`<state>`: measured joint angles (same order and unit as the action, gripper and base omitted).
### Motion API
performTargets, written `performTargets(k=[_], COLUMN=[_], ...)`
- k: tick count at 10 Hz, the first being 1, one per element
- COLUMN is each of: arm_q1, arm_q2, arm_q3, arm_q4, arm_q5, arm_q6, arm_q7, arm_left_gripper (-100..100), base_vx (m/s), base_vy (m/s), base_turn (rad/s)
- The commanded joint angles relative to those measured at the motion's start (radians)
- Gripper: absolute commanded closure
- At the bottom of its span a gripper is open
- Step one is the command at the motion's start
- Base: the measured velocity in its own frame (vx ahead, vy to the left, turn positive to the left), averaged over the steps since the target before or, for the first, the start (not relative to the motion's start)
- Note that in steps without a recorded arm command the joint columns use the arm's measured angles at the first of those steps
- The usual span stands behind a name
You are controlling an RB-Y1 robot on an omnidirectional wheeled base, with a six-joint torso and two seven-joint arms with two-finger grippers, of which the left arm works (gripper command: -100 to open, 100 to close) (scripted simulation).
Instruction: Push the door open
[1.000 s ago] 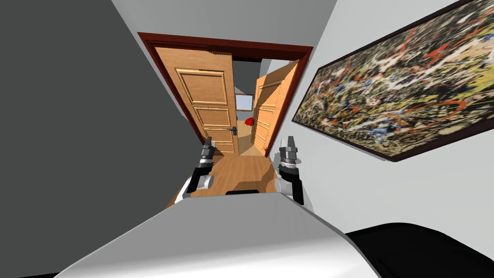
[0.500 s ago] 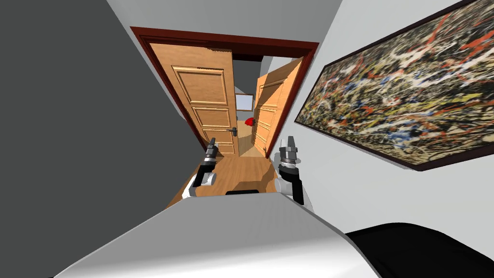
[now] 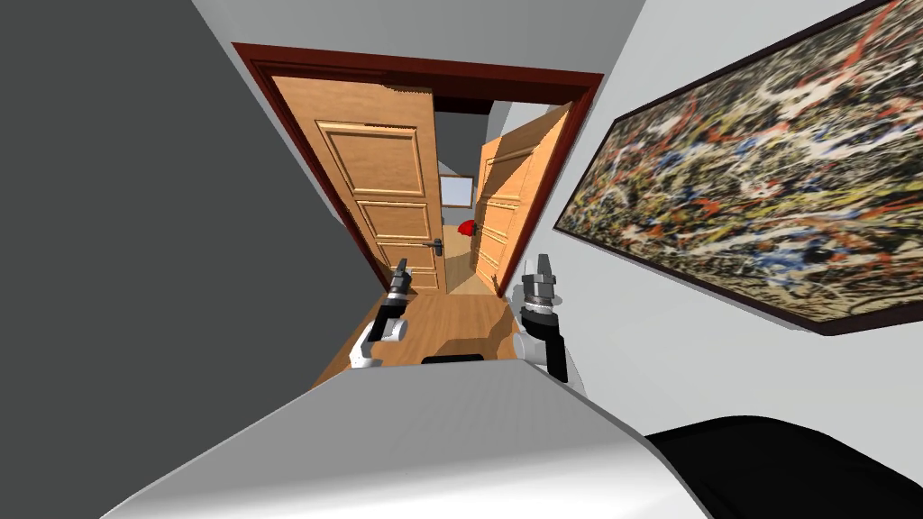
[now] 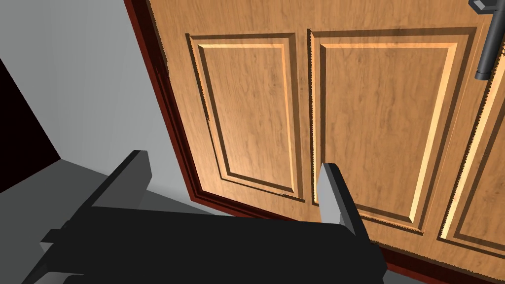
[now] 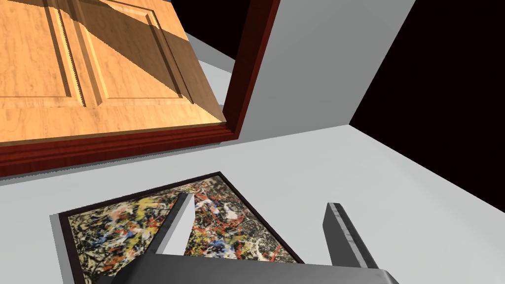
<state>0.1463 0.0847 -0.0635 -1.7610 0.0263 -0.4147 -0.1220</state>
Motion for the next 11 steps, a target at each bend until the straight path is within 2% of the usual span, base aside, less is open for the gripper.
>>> performTargets(k=[1,6,7,11], arm_q1=[-0.023,-0.122,-0.122,-0.202], arm_q2=[0.004,0.011,0.011,0.015], arm_q3=[0.001,0.003,0.003,0.005], arm_q4=[0.046,0.206,0.218,0.35], arm_q5=[0.009,0.045,0.045,0.075], arm_q6=[-0.005,-0.011,-0.011,-0.016], arm_q7=[0.002,0.008,0.008,0.013], arm_left_gripper=[-100,-100,-100,-100], base_vx=[0.06,0.094,0.074,0.085], base_vy=[0.017,0.016,0.005,0.012], base_turn=[0.002,0.001,0.0,0.002])
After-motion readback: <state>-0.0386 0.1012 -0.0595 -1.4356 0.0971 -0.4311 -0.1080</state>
